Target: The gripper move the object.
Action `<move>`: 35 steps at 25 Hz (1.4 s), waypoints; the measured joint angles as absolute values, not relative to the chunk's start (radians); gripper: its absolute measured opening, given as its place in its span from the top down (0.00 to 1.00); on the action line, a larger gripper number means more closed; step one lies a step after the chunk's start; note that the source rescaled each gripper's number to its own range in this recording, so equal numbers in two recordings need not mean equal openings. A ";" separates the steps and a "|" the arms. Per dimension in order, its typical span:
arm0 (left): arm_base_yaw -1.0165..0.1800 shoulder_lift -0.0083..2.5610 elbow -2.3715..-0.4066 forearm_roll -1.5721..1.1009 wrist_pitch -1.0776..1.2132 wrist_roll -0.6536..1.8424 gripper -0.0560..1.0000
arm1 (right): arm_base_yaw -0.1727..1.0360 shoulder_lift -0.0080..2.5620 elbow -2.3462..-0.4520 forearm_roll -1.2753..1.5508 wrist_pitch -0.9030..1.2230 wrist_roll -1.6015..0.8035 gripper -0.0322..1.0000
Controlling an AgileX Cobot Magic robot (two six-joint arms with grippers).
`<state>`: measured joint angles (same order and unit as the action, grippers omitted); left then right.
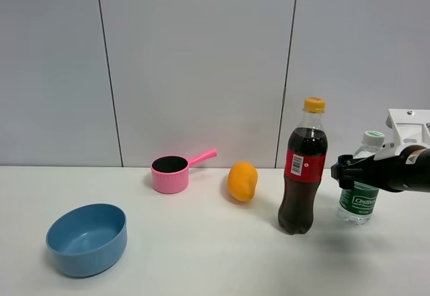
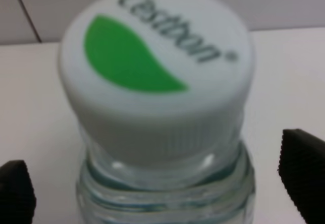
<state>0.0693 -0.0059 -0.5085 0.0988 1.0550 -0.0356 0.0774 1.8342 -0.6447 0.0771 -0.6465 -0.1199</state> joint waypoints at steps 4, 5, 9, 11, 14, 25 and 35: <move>0.069 -0.006 -0.508 0.099 1.055 -0.036 0.00 | 0.077 1.831 -0.645 0.077 -0.645 -0.120 0.01; 0.069 -0.006 -0.508 0.099 1.055 -0.036 0.00 | 0.077 1.827 -0.645 0.077 -0.644 -0.120 0.01; 0.069 -0.006 -0.508 0.099 1.055 -0.036 0.00 | 0.077 1.812 -0.645 0.075 -0.644 -0.121 0.01; 0.069 -0.006 -0.508 0.099 1.055 -0.036 0.00 | 0.077 1.802 -0.645 0.066 -0.642 -0.121 0.01; 0.069 -0.006 -0.508 0.099 1.055 -0.036 0.00 | 0.077 1.773 -0.645 0.047 -0.644 -0.121 0.01; 0.069 -0.006 -0.508 0.099 1.055 -0.036 0.00 | 0.077 1.646 -0.643 0.032 -0.648 -0.170 0.01; 0.069 -0.006 -0.508 0.099 1.055 -0.036 0.00 | 0.077 1.458 -0.643 0.032 -0.652 -0.199 0.01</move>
<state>0.0693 -0.0059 -0.5085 0.0988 1.0550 -0.0356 0.0774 1.4579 -0.6434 0.0318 -0.6522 -0.1993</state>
